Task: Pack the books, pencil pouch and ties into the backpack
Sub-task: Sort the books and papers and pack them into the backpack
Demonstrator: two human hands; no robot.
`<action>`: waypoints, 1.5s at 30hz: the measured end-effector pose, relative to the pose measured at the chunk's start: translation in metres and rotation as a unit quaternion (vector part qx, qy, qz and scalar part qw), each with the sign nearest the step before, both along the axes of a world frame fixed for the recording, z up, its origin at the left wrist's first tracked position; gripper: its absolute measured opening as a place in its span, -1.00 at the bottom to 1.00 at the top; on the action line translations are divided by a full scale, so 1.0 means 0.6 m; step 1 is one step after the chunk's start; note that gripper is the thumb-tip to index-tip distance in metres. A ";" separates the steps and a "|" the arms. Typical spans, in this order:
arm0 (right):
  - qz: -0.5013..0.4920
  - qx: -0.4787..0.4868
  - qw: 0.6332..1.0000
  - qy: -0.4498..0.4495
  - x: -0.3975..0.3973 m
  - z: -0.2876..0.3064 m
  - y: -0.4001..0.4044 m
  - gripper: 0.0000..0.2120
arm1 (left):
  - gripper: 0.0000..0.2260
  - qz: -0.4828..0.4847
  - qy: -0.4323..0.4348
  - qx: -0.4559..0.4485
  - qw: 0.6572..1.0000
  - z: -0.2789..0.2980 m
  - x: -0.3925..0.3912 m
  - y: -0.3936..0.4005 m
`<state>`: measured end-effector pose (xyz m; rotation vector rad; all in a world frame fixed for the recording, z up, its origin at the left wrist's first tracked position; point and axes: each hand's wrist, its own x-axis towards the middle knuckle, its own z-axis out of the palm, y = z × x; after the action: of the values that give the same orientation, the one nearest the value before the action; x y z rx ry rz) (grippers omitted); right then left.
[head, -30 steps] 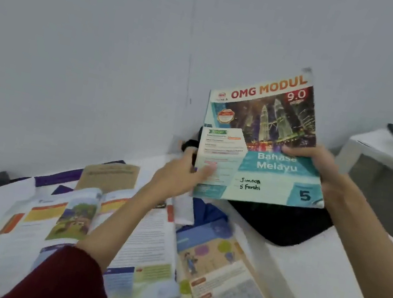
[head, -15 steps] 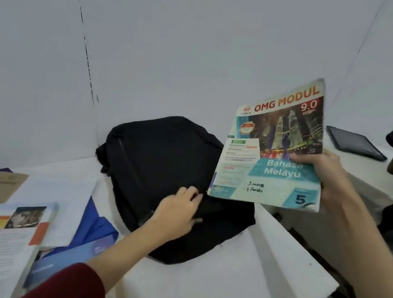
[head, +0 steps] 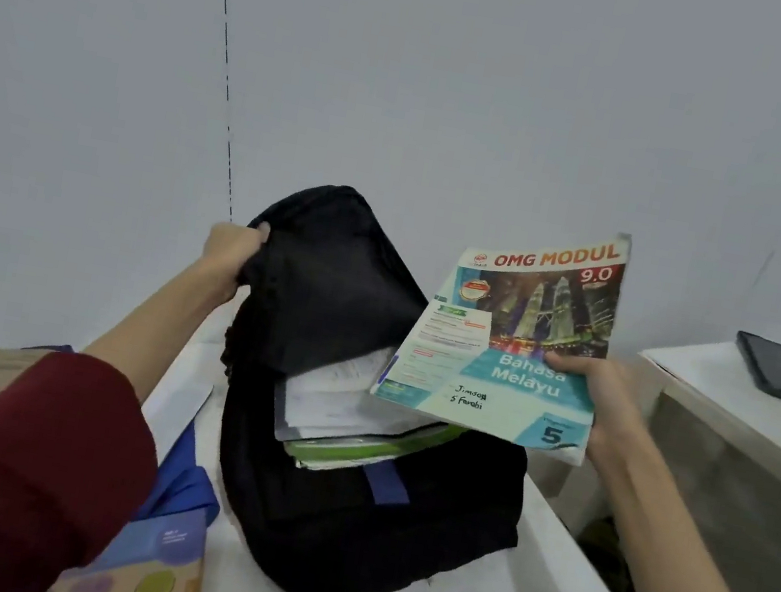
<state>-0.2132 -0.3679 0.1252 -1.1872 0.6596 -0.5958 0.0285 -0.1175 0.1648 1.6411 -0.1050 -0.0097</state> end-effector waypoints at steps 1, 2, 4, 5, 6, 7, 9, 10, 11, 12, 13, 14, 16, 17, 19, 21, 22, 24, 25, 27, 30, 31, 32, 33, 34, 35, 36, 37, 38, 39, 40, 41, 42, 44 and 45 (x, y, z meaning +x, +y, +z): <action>-0.024 0.007 1.000 -0.017 0.021 -0.012 0.007 -0.73 | -0.76 -0.017 -0.050 0.062 0.997 0.020 -0.003 -0.007; -0.052 0.022 0.998 -0.040 0.042 -0.026 0.022 -0.78 | -0.73 -0.040 -0.102 0.122 0.986 0.033 -0.010 -0.017; -0.110 0.040 0.990 -0.084 0.094 -0.056 0.063 -0.79 | -0.67 -0.071 -0.217 0.218 0.949 0.053 -0.027 -0.038; -0.127 0.028 0.988 -0.086 0.112 -0.070 0.086 -0.76 | -0.63 -0.083 -0.269 0.253 0.926 0.059 -0.042 -0.050; -0.123 0.004 0.989 -0.078 0.134 -0.084 0.115 -0.67 | -0.61 -0.089 -0.316 0.276 0.903 0.067 -0.053 -0.060; -0.095 -0.016 0.994 -0.059 0.144 -0.094 0.144 -0.54 | -0.60 -0.096 -0.349 0.293 0.885 0.072 -0.067 -0.069; -0.011 0.016 0.999 -0.029 0.166 -0.126 0.199 -0.47 | -0.60 -0.105 -0.382 0.310 0.864 0.077 -0.080 -0.081; 0.037 0.037 0.998 -0.018 0.178 -0.145 0.217 -0.59 | -0.61 -0.109 -0.393 0.314 0.858 0.078 -0.085 -0.084; 0.077 0.035 0.996 0.003 0.180 -0.149 0.236 -0.76 | -0.61 -0.110 -0.397 0.318 0.854 0.080 -0.088 -0.084; 0.107 0.007 0.994 0.026 0.183 -0.154 0.246 -0.88 | -0.61 -0.109 -0.401 0.318 0.852 0.082 -0.091 -0.085; 0.137 -0.018 0.989 0.044 0.186 -0.154 0.248 -0.91 | -0.61 -0.107 -0.403 0.319 0.851 0.083 -0.094 -0.083; 0.174 -0.030 0.983 0.058 0.187 -0.150 0.246 -0.88 | -0.61 -0.106 -0.407 0.320 0.849 0.083 -0.094 -0.081; 0.281 -0.047 0.955 0.078 0.174 -0.129 0.233 -0.87 | -0.61 -0.103 -0.411 0.330 0.844 0.080 -0.091 -0.076; 0.336 -0.074 0.935 0.085 0.163 -0.117 0.224 -0.87 | -0.62 -0.100 -0.413 0.336 0.841 0.079 -0.089 -0.074; 0.392 -0.131 0.908 0.072 0.142 -0.095 0.202 -0.88 | -0.67 -0.094 -0.423 0.350 0.831 0.077 -0.085 -0.072; 0.373 -0.207 0.903 0.041 0.121 -0.072 0.167 -0.86 | -0.72 -0.085 -0.443 0.361 0.816 0.077 -0.087 -0.075; 0.346 -0.296 0.889 0.039 0.113 -0.062 0.144 -0.78 | -0.73 -0.080 -0.456 0.367 0.807 0.079 -0.088 -0.077; 0.310 -0.545 0.768 0.131 0.101 -0.051 0.091 -0.61 | -0.73 -0.069 -0.479 0.374 0.791 0.085 -0.090 -0.080; 0.289 -0.656 0.661 0.220 0.093 -0.052 0.065 -0.55 | -0.73 -0.065 -0.487 0.374 0.786 0.088 -0.090 -0.082; 0.253 -0.754 0.492 0.354 0.081 -0.064 0.028 -0.43 | -0.75 -0.059 -0.496 0.370 0.783 0.098 -0.088 -0.087; 0.270 -0.758 0.454 0.384 0.073 -0.098 0.027 -0.38 | -0.75 -0.051 -0.501 0.372 0.780 0.109 -0.088 -0.095; 0.257 -0.762 0.470 0.365 0.073 -0.103 0.033 -0.42 | -0.74 -0.050 -0.503 0.374 0.778 0.111 -0.088 -0.097; 0.234 -0.767 0.486 0.347 0.076 -0.104 0.041 -0.48 | -0.74 -0.049 -0.504 0.376 0.776 0.112 -0.088 -0.099; 0.211 -0.773 0.494 0.337 0.080 -0.099 0.052 -0.54 | -0.73 -0.048 -0.505 0.376 0.776 0.111 -0.088 -0.101; 0.193 -0.782 0.491 0.333 0.087 -0.092 0.065 -0.60 | -0.73 -0.048 -0.505 0.376 0.776 0.111 -0.089 -0.102; 0.184 -0.789 0.482 0.334 0.096 -0.087 0.080 -0.67 | -0.73 -0.049 -0.505 0.375 0.776 0.110 -0.091 -0.102; 0.183 -0.793 0.473 0.336 0.106 -0.082 0.099 -0.73 | -0.73 -0.052 -0.506 0.374 0.775 0.108 -0.092 -0.102; 0.186 -0.797 0.464 0.338 0.117 -0.080 0.118 -0.77 | -0.74 -0.055 -0.509 0.373 0.774 0.107 -0.094 -0.102; 0.189 -0.803 0.454 0.337 0.130 -0.081 0.137 -0.79 | -0.74 -0.055 -0.513 0.374 0.770 0.106 -0.096 -0.101; 0.189 -0.806 0.448 0.337 0.142 -0.086 0.153 -0.79 | -0.75 -0.055 -0.518 0.378 0.765 0.104 -0.099 -0.100; 0.185 -0.809 0.448 0.334 0.155 -0.092 0.166 -0.79 | -0.76 -0.054 -0.523 0.384 0.759 0.103 -0.101 -0.098; 0.183 -0.808 0.458 0.323 0.168 -0.102 0.174 -0.80 | -0.76 -0.053 -0.529 0.393 0.750 0.102 -0.103 -0.097; 0.182 -0.798 0.486 0.307 0.177 -0.112 0.177 -0.78 | -0.76 -0.052 -0.537 0.404 0.739 0.100 -0.104 -0.097; 0.219 -0.733 0.566 0.306 0.192 -0.134 0.161 -0.54 | -0.77 -0.049 -0.554 0.428 0.712 0.100 -0.103 -0.095; 0.246 -0.693 0.597 0.322 0.189 -0.139 0.150 -0.39 | -0.77 -0.045 -0.562 0.438 0.700 0.100 -0.101 -0.094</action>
<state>-0.0999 -0.2776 0.0416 -3.0558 0.2926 -0.0446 -0.0324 -0.1738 0.2248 2.3550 -1.2975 1.0369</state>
